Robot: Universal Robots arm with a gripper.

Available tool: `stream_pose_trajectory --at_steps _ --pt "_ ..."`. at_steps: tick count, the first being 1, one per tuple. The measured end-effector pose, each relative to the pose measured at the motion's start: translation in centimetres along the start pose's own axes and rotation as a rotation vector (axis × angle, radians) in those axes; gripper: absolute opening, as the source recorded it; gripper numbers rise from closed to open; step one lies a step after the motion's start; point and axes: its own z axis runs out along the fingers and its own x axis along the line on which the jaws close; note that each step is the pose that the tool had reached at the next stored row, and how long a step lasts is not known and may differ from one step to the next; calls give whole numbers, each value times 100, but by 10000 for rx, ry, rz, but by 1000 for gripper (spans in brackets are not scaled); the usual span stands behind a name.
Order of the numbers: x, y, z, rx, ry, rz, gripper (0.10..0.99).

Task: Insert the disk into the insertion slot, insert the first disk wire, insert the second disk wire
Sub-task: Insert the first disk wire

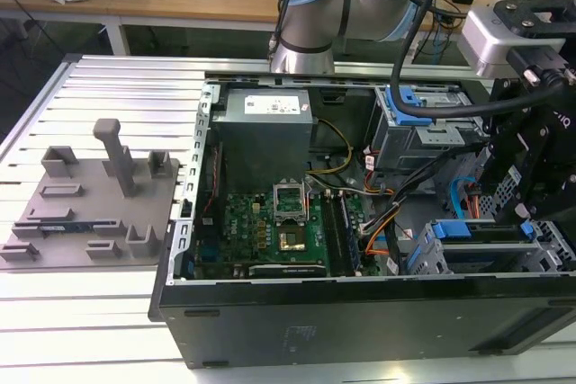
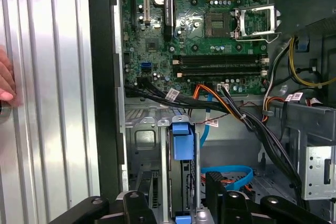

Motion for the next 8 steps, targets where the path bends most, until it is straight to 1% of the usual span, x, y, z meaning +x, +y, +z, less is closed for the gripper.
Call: stream_pose_trajectory --at_steps 7,8 --pt "-1 0 0 1 17 -1 522" --pt "-18 1 1 3 79 -5 522"
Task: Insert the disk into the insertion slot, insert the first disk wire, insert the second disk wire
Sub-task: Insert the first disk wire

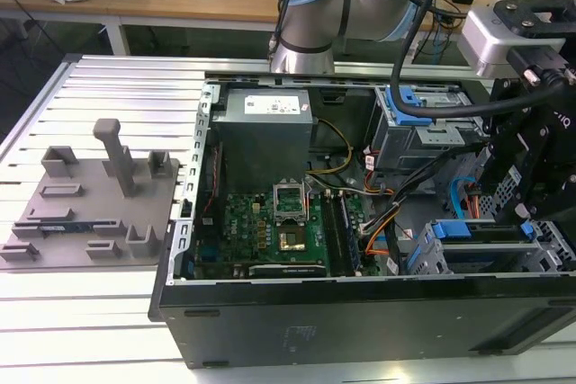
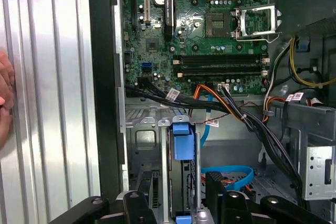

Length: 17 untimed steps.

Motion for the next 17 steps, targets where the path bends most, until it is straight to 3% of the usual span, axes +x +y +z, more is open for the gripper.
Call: stream_pose_trajectory --at_steps 1,2,3,4,5,8,9,10,11,13,14,15,17 --pt "-98 3 2 8 276 -19 522" --pt "-226 8 5 19 618 -41 522" --pt "-277 9 5 26 858 -57 522" --pt "-306 10 6 32 1042 -70 522" --pt "-331 10 7 40 1298 -88 522" --pt "-359 11 7 56 1891 -127 522" --pt "-370 12 8 63 2151 -144 522" --pt "-381 12 8 68 2342 -157 522" --pt "-428 14 9 78 2676 -178 522" --pt "-532 17 12 79 2700 -180 522" --pt "-655 21 14 79 2710 -181 522" --pt "-720 23 15 80 2728 -183 522" --pt "-813 26 18 82 2789 -186 522"
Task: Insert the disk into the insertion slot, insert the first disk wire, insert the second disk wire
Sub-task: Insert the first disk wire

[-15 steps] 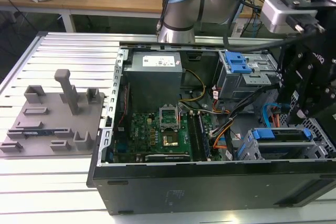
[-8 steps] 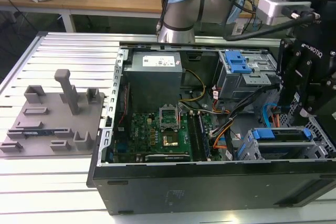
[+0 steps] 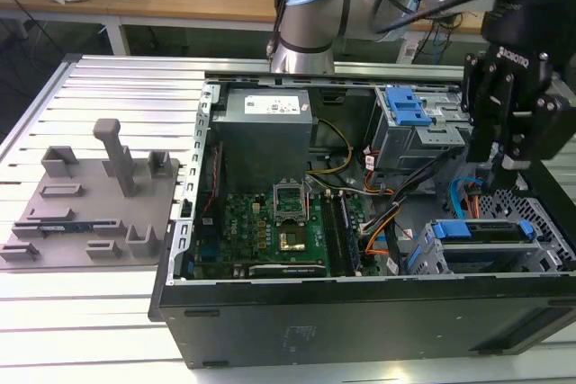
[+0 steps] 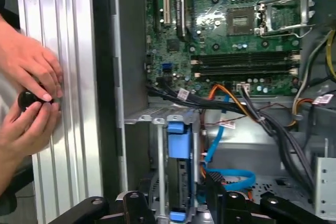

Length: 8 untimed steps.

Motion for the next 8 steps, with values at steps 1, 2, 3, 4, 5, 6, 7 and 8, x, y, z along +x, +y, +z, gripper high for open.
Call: stream_pose_trajectory --at_steps 1,2,3,4,5,6,7,8 --pt "-46 1 -13 1 52 -4 522" --pt "-98 0 -22 6 193 -13 522" --pt "-113 -7 -26 0 388 -33 522" --pt "-121 -38 -24 -52 708 -68 522" --pt "-126 -93 -22 -190 956 -128 522" --pt "-129 -118 -20 -259 1040 -157 522" --pt "-135 -139 -19 -324 1139 -182 522" --pt "-147 -163 -19 -366 1345 -205 522"
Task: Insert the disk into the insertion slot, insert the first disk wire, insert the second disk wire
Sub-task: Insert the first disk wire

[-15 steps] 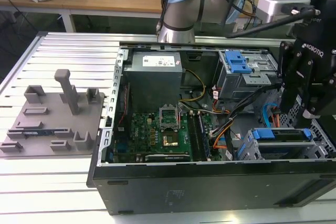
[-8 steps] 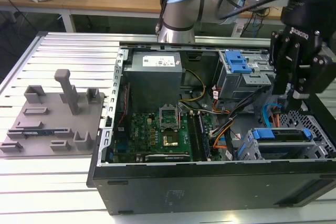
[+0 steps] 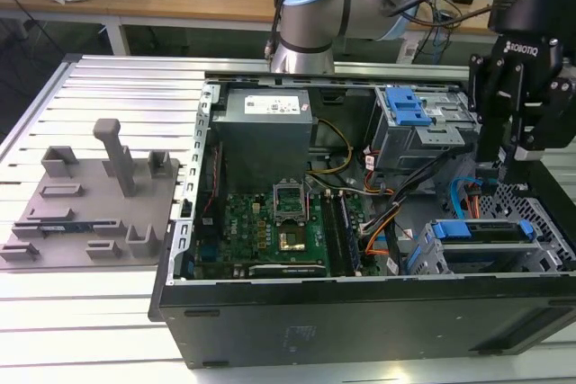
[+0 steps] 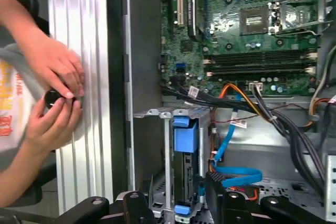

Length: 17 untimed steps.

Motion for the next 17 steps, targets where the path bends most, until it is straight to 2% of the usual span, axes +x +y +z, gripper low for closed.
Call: stream_pose_trajectory --at_steps 1,2,7,12,14,17 --pt "-4 -23 7 -21 87 48 522" --pt "-13 -49 27 -92 147 216 522" --pt "-27 -88 59 -263 156 618 522" --pt "-80 -93 54 -290 158 698 522" --pt "-136 -100 39 -288 158 703 522" --pt "-287 -116 -5 -288 159 704 522"
